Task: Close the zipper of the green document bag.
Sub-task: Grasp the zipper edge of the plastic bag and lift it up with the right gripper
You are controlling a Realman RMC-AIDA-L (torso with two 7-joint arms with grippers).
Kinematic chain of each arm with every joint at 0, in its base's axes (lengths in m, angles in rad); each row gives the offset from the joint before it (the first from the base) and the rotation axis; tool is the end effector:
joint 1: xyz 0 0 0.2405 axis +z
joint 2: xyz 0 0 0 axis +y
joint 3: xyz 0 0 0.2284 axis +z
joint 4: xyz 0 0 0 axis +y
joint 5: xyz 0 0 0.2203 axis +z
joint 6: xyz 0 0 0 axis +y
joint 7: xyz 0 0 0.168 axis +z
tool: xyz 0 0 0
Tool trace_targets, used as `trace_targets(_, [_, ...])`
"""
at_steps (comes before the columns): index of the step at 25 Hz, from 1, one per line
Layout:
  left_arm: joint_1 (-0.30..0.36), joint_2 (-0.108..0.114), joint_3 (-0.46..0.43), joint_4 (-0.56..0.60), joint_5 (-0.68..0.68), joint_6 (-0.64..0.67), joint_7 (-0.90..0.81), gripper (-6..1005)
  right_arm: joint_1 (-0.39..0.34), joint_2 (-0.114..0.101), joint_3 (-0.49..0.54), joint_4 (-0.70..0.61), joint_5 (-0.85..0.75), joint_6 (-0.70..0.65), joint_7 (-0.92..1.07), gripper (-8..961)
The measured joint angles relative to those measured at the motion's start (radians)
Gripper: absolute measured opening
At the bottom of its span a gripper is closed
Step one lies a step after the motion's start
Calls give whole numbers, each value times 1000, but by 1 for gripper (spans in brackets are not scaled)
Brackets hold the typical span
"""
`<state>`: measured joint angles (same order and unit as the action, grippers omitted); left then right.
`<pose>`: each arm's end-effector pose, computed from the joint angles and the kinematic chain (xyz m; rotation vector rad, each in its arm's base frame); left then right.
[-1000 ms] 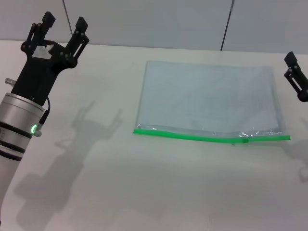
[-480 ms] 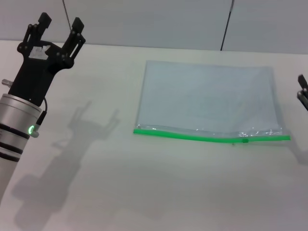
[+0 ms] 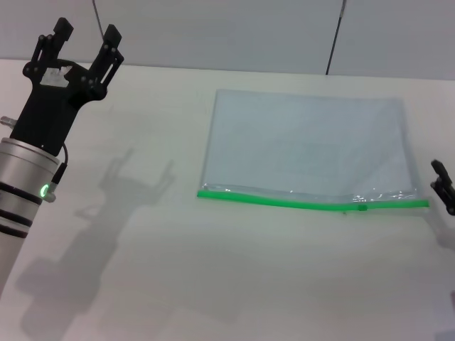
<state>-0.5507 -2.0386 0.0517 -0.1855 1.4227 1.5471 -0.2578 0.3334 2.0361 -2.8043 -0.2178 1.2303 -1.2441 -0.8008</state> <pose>-0.2487 0.3464 0.0132 -1.5774 -0.3601 -1.0897 0.3275 0.3021 -0.0263 -1.7186 -0.2475 -0.0072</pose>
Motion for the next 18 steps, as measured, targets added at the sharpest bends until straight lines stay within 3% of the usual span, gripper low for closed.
trace_targets(18, [3, 0, -1, 0, -2, -1, 0, 817, -39, 6, -7, -57, 64, 107, -342, 785])
